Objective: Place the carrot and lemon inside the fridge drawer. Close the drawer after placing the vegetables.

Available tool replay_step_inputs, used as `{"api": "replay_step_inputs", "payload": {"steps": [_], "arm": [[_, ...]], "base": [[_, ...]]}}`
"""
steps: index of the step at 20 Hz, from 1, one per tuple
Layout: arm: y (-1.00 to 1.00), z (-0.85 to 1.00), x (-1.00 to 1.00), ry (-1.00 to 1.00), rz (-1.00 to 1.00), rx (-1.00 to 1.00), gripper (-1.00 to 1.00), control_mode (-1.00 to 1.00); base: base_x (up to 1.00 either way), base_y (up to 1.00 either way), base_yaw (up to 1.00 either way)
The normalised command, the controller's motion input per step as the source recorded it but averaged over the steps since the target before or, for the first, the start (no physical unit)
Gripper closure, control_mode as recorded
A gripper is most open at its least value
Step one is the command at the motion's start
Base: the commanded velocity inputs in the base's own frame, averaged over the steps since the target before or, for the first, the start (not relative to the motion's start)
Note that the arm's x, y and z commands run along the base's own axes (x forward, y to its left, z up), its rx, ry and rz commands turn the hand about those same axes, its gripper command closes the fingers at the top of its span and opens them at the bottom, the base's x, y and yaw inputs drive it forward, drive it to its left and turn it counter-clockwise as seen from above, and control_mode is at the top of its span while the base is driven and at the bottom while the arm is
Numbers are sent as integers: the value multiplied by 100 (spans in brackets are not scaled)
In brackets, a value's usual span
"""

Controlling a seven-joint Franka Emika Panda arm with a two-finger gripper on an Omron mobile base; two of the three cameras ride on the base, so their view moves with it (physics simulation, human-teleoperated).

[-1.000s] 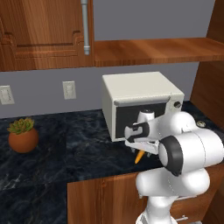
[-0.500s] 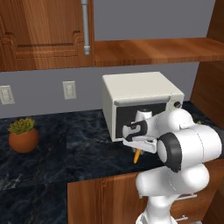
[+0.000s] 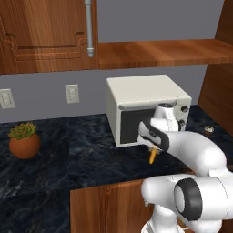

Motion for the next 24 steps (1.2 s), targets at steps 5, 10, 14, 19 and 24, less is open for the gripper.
{"api": "replay_step_inputs", "payload": {"steps": [5,10,14,19,24], "arm": [[-21,100,-66,-26,0,3,100,-100],[-11,100,-67,-29,0,3,100,-100],[0,89,-48,-19,0,1,100,-100],[0,75,-27,-13,0,0,100,-100],[0,36,-2,-1,0,0,100,-100]], "base": [[0,0,0],[0,0,0],[0,0,0],[0,0,0],[0,0,0]]}}
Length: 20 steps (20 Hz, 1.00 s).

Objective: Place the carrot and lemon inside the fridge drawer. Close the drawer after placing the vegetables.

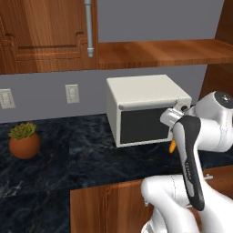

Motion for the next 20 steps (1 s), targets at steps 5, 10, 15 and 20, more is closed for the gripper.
{"api": "replay_step_inputs", "payload": {"steps": [5,10,15,20], "arm": [[9,-17,-9,4,0,-8,100,-100],[7,-20,-2,4,0,-4,100,-100],[0,-5,-6,0,0,0,100,100],[0,0,0,0,0,0,100,100]], "base": [[0,0,0],[0,0,0],[-69,0,0],[-100,0,0]]}}
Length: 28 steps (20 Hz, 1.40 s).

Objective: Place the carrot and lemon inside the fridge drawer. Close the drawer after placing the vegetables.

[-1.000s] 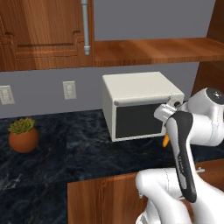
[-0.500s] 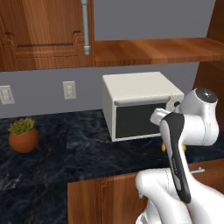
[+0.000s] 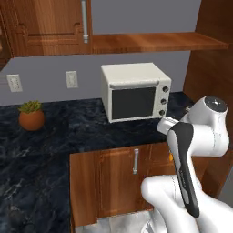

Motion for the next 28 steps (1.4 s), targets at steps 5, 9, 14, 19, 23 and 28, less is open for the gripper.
{"api": "replay_step_inputs", "payload": {"steps": [5,9,14,19,23,28], "arm": [[0,0,0,0,0,0,100,100],[0,0,0,0,0,0,100,100],[0,0,0,0,0,0,100,100],[0,0,0,0,0,0,100,100],[0,0,0,0,0,0,100,100],[0,0,0,0,0,0,100,100]], "base": [[-100,-14,0],[-92,-33,-4],[-78,-65,-5],[-47,-100,-5],[-32,-100,-4],[-27,-100,-1]]}}
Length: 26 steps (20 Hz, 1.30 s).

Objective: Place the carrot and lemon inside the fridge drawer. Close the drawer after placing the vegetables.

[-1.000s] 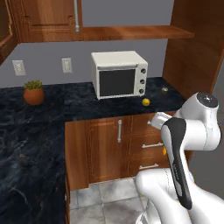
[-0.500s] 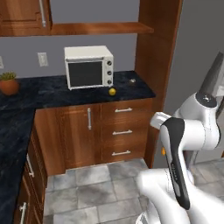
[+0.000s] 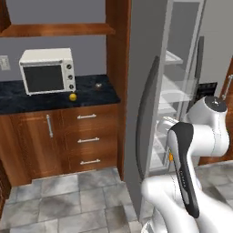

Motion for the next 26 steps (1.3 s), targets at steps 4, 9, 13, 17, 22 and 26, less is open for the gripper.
{"api": "replay_step_inputs", "payload": {"steps": [4,9,13,17,22,26], "arm": [[0,0,0,0,0,0,100,100],[0,0,0,0,0,0,100,100],[0,0,0,0,0,0,100,100],[0,0,0,0,0,0,100,100],[0,0,0,0,0,0,100,100],[0,0,0,0,0,0,100,100]], "base": [[-12,-100,0],[1,-95,0],[56,-41,7],[81,-20,18],[76,-31,21],[52,-65,19]]}}
